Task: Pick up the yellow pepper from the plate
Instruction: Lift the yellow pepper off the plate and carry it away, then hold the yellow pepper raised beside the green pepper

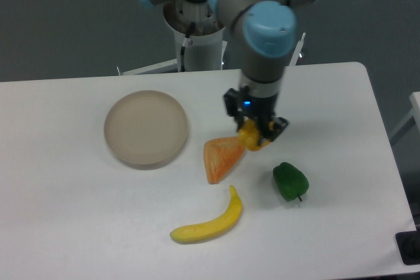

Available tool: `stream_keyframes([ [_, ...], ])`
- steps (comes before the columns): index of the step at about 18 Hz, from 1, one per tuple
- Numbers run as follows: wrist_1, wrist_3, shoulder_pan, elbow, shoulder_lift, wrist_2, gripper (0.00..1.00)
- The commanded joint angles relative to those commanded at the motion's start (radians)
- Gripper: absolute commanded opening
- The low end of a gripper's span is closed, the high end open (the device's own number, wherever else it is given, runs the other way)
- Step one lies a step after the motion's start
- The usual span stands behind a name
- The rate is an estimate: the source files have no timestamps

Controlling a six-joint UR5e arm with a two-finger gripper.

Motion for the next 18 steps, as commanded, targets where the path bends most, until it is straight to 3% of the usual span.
stream_keyframes([
  [3, 0.005, 0.009, 0.015, 0.012, -0.046, 0.014, 0.10],
  [6, -0.002, 0.009, 0.018, 0.012, -0.051, 0.076, 0.10],
  [15, -0.002, 0.011, 0.018, 0.072, -0.087, 0.068, 0.08],
  [18, -0.003, 0.081, 0.018, 0.077, -0.088, 0.068, 0.07],
])
